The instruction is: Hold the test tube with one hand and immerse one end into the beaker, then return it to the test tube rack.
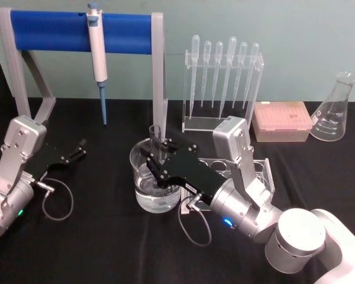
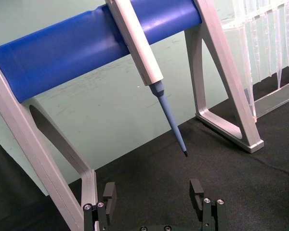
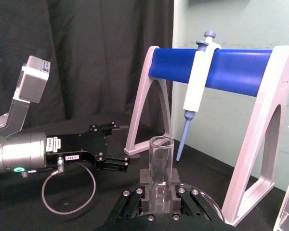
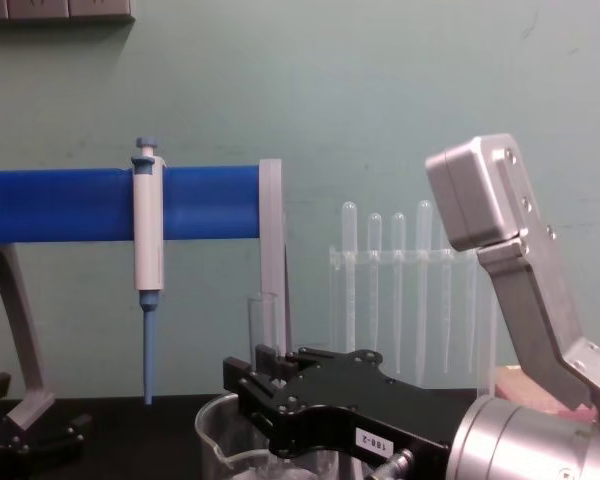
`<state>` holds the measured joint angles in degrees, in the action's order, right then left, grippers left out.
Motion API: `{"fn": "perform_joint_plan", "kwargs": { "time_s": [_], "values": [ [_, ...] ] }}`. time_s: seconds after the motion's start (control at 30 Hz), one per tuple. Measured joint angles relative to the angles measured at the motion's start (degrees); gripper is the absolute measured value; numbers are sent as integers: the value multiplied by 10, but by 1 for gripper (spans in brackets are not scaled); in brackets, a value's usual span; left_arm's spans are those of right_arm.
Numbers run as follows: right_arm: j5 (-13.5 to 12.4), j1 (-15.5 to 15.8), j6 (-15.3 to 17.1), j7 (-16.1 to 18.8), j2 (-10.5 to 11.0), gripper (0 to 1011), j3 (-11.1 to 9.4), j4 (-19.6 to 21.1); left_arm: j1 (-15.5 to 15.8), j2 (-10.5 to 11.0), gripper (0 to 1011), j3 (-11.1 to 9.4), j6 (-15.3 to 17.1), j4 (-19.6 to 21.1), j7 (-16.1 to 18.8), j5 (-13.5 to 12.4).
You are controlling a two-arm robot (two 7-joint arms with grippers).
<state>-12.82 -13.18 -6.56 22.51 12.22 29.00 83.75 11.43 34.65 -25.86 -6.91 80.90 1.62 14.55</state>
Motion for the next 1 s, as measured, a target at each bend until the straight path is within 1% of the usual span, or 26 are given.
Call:
{"fn": "perform_joint_plan", "kwargs": {
  "time_s": [1.0],
  "values": [
    [-1, -1, 1, 0, 1, 229, -1, 1, 0, 0, 1000, 0, 0, 0, 0, 0]
  ]
}}
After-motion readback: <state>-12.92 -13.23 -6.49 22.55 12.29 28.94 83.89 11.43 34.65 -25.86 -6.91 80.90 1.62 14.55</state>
